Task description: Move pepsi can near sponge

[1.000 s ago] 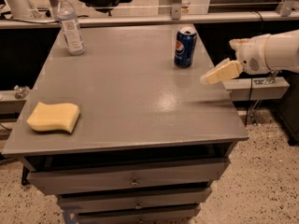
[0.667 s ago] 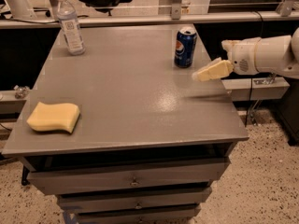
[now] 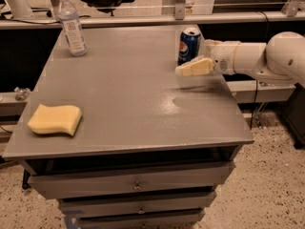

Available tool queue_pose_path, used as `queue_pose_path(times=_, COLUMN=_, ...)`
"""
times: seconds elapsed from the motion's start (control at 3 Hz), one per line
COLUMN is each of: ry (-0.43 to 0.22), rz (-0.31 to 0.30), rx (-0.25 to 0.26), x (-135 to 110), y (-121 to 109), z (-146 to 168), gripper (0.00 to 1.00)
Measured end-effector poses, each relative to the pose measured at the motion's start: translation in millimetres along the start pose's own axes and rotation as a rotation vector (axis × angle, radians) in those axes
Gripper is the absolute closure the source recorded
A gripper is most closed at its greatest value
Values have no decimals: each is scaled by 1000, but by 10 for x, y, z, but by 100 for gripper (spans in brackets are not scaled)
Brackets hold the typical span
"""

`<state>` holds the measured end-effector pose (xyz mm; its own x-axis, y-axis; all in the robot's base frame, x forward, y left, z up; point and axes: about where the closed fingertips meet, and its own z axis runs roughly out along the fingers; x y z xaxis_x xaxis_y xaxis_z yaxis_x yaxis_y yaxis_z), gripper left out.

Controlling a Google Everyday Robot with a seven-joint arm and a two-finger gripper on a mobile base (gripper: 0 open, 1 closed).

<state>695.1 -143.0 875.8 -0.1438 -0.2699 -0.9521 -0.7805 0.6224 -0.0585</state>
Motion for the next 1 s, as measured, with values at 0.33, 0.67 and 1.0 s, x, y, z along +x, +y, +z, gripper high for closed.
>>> queue_pose_path(times=0.33, ry=-71, rz=-6, rx=-9, x=-116, y=-57, z=316, gripper=0)
queue_pose_path(times=0.67, ry=-116, rz=-35, rx=9, x=-213, y=-138, z=469, gripper=16)
queue_pose_path(times=1.0, ry=-141, rz=-44, rx=16, x=-239, y=-159, z=548, gripper=40)
